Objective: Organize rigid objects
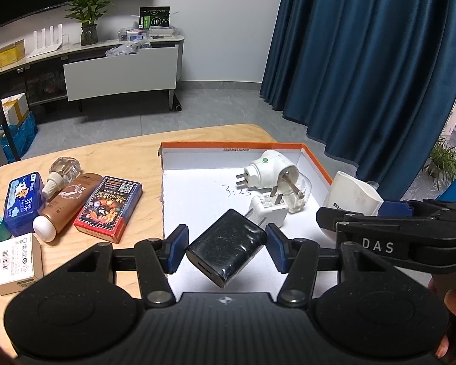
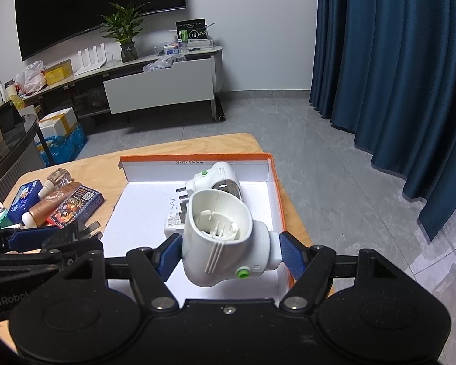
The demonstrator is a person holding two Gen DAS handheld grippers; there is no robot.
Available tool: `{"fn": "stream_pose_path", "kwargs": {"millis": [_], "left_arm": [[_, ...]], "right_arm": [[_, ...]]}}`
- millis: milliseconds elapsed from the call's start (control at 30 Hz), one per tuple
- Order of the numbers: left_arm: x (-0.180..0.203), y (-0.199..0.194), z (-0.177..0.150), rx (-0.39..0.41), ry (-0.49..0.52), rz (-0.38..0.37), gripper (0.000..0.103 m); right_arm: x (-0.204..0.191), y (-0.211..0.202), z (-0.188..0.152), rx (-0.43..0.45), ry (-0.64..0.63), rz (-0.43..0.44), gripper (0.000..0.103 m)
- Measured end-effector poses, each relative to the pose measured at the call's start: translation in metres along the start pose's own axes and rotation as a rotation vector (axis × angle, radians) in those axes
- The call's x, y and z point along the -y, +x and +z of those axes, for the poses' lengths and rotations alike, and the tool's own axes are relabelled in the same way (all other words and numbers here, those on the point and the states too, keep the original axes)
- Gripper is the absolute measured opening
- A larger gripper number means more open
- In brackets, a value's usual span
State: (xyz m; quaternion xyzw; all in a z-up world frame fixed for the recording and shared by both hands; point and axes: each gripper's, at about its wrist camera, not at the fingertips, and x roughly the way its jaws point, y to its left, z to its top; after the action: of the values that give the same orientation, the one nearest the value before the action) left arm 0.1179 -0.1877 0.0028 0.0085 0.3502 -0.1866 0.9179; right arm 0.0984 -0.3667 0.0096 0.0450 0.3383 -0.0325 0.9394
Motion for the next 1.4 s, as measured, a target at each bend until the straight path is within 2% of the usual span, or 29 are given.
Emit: {"fn": "stream_pose_path", "kwargs": {"millis": [967,1233,1400], "left_arm": [[0.007,0.022,-0.005,-0.031,0.014,-0.033,0.056],[0.011,0.027,-0.005,-0.038,0.017,-0.044,0.056],[0.013,0.031,-0.005,-0.045,0.013,-0.05,0.056]], "right_arm": [[0.005,0.032,0.005,-0.056,-0.011,0.0,0.084],[0.01,0.036,0.012,-0.034,0.013,0.033,0.084],[0.014,0.028,0.021,-0.004,0.023,0.019,0.084]]}}
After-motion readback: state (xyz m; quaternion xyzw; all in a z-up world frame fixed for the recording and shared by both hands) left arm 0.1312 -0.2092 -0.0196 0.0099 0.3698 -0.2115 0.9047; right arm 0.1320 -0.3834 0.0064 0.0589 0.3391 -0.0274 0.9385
